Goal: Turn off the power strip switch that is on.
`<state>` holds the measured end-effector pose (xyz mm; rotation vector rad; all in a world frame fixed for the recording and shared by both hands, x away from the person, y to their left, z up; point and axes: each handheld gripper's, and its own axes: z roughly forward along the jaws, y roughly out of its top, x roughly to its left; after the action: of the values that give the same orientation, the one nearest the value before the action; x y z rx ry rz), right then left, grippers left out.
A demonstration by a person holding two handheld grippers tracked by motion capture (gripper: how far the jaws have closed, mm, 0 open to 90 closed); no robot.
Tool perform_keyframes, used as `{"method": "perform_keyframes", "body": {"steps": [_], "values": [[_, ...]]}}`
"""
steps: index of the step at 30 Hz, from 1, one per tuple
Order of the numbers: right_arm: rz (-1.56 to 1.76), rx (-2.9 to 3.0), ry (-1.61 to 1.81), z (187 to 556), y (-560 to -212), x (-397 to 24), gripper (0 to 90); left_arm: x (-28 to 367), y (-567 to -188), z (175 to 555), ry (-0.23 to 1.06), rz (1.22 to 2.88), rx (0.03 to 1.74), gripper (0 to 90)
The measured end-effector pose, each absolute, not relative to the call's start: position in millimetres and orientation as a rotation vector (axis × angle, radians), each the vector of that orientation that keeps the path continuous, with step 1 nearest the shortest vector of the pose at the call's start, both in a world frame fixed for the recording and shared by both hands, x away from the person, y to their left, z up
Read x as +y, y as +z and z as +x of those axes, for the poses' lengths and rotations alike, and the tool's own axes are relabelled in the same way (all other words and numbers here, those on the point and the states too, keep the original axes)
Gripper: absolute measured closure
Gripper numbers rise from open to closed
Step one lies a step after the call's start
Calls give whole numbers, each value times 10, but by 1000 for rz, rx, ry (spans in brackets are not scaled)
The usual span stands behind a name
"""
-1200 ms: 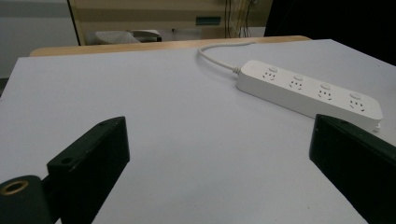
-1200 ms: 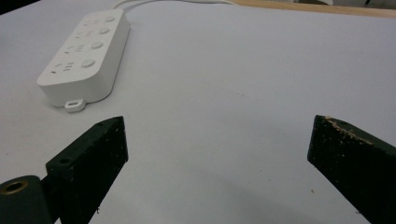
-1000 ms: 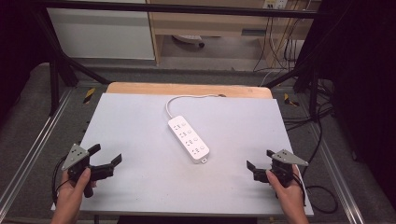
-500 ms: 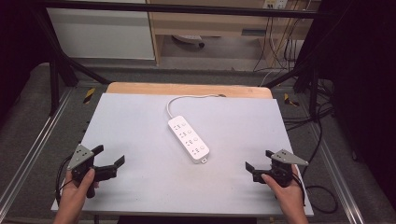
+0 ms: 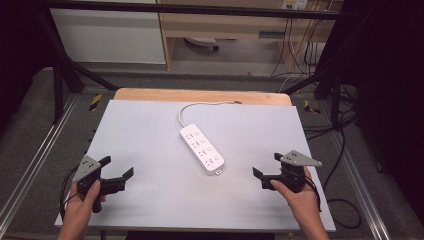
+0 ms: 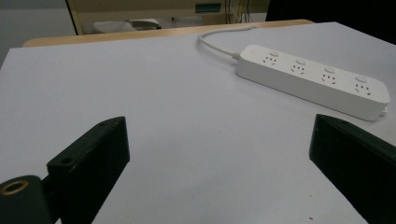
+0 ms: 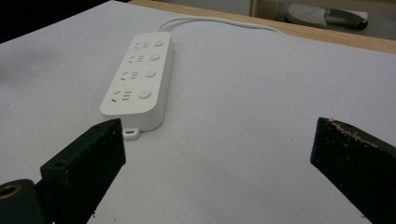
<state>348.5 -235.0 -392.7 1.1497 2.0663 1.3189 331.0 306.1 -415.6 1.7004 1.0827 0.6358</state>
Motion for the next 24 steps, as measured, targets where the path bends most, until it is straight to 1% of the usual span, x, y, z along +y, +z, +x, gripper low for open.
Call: {"method": "perform_keyframes", "body": {"steps": [9, 11, 15, 19, 21, 22, 24], "values": [[1121, 2107, 1358, 3696, -3669, -2145, 38, 3079, -4158, 3314, 640, 1698, 1090, 48], [1122, 2101, 1351, 3777, -3583, -2076, 20, 3079, -4159, 3319, 638, 1694, 1093, 48], [1070, 2120, 1322, 3858, -3502, -1988, 27, 3073, -4166, 3328, 638, 1695, 1102, 48], [1042, 2136, 1297, 3981, -3408, -1855, 52, 3076, -4162, 3322, 637, 1693, 1099, 48], [1029, 2144, 1302, 4039, -3373, -1812, 76, 3084, -4163, 3321, 639, 1693, 1097, 48], [1018, 2140, 1316, 4095, -3325, -1777, 112, 3086, -4165, 3321, 637, 1692, 1101, 48], [1010, 2142, 1319, 4114, -3300, -1765, 121, 3090, -4166, 3327, 635, 1689, 1102, 48]]}}
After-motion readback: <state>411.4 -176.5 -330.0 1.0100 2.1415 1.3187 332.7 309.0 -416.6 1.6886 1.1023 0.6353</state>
